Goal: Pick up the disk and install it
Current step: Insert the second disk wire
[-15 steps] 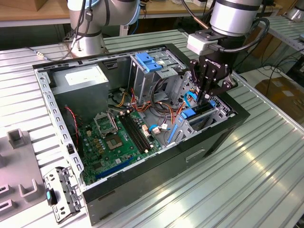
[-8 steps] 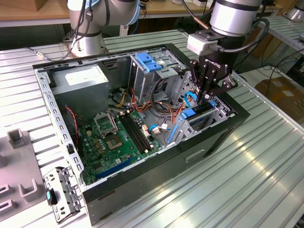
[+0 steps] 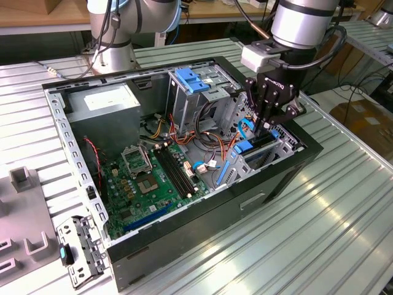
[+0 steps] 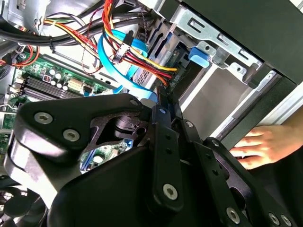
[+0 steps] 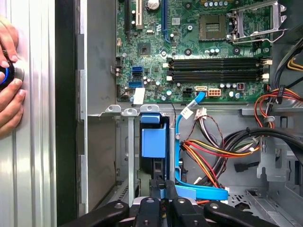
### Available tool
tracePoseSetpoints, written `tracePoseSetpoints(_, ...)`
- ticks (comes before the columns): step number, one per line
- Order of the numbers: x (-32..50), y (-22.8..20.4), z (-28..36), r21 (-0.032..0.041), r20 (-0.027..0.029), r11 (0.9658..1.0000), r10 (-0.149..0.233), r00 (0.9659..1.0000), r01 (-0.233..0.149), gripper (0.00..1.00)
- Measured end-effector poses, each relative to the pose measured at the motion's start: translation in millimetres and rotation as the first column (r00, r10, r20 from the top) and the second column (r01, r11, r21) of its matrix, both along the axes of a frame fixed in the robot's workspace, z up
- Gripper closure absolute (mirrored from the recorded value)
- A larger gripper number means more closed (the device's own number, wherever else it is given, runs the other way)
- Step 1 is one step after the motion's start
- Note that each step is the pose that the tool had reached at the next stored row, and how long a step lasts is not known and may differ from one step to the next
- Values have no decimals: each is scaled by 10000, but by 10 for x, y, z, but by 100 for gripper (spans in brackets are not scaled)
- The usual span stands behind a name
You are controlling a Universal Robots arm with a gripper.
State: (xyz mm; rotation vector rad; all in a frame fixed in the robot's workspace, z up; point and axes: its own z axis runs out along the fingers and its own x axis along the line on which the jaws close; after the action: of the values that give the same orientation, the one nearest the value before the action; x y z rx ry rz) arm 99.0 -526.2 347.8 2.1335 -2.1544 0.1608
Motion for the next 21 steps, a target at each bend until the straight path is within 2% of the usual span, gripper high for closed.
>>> tracePoseSetpoints(11,0,0,-31,94,1,10000,2,10000,-2,84)
tracePoseSetpoints(16,0,-18,-65,169,0,9999,2,10000,-2,84)
tracePoseSetpoints(21,0,-23,-79,181,1,9998,2,10000,-2,84)
